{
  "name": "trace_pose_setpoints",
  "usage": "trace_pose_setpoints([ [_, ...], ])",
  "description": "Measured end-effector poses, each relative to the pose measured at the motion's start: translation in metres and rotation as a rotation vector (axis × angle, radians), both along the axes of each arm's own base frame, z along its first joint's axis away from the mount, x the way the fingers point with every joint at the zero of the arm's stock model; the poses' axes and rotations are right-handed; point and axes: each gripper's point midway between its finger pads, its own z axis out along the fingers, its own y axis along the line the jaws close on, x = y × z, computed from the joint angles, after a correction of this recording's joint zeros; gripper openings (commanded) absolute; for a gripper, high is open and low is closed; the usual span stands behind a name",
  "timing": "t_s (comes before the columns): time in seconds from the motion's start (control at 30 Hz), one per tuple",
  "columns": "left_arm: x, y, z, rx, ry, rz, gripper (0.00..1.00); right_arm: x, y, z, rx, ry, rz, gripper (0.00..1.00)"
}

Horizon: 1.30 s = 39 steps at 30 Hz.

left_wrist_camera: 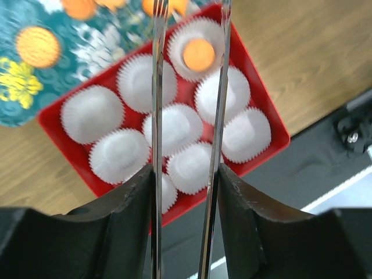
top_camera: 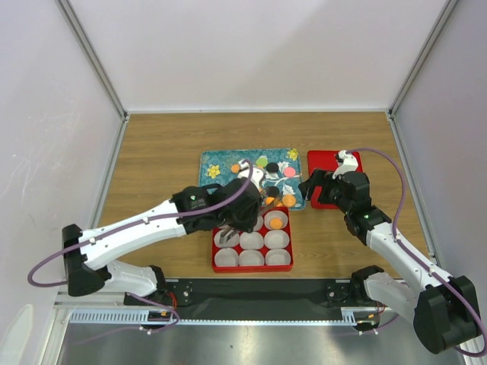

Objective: Pack the cookies

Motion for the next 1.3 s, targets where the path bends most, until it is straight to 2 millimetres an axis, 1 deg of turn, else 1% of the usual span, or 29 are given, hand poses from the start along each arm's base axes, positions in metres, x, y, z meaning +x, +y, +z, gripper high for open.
trace_pose_setpoints([
  [0.03, 0.005, 0.002, 0.005, -0.009, -0.01, 0.013, 0.51, 0.0, 0.0, 0.0, 0.0, 0.0, 0.0, 1.0],
  [0.1, 0.018, 0.009, 0.009, -0.014, -0.02, 0.051, 0.51, 0.0, 0.0, 0.0, 0.0, 0.0, 0.0, 1.0],
  [0.23, 0.054, 0.036, 0.005, 0.018, -0.028, 0.155, 0.52, 0.0, 0.0, 0.0, 0.0, 0.0, 0.001, 1.0],
  [0.33, 0.083, 0.056, -0.003, 0.062, -0.026, 0.227, 0.52, 0.0, 0.0, 0.0, 0.0, 0.0, 0.002, 1.0],
  [0.4, 0.099, 0.065, -0.01, 0.093, -0.019, 0.26, 0.52, 0.0, 0.001, 0.0, -0.001, 0.0, 0.002, 1.0],
  [0.5, 0.122, 0.074, -0.026, 0.143, -0.001, 0.296, 0.53, 0.0, 0.001, 0.0, -0.001, 0.0, 0.002, 1.0],
  [0.6, 0.138, 0.079, -0.04, 0.183, 0.018, 0.313, 0.54, 0.0, 0.001, 0.0, -0.001, 0.0, 0.003, 1.0],
  [0.77, 0.152, 0.084, -0.057, 0.228, 0.043, 0.319, 0.56, 0.0, 0.001, 0.0, -0.001, 0.0, 0.003, 1.0],
  [0.97, 0.165, 0.082, -0.065, 0.248, 0.048, 0.315, 0.56, 0.0, 0.001, -0.001, -0.002, 0.002, 0.003, 1.0],
  [1.3, 0.18, 0.088, -0.083, 0.278, 0.067, 0.329, 0.55, 0.0, 0.001, -0.003, -0.006, 0.009, 0.003, 1.0],
])
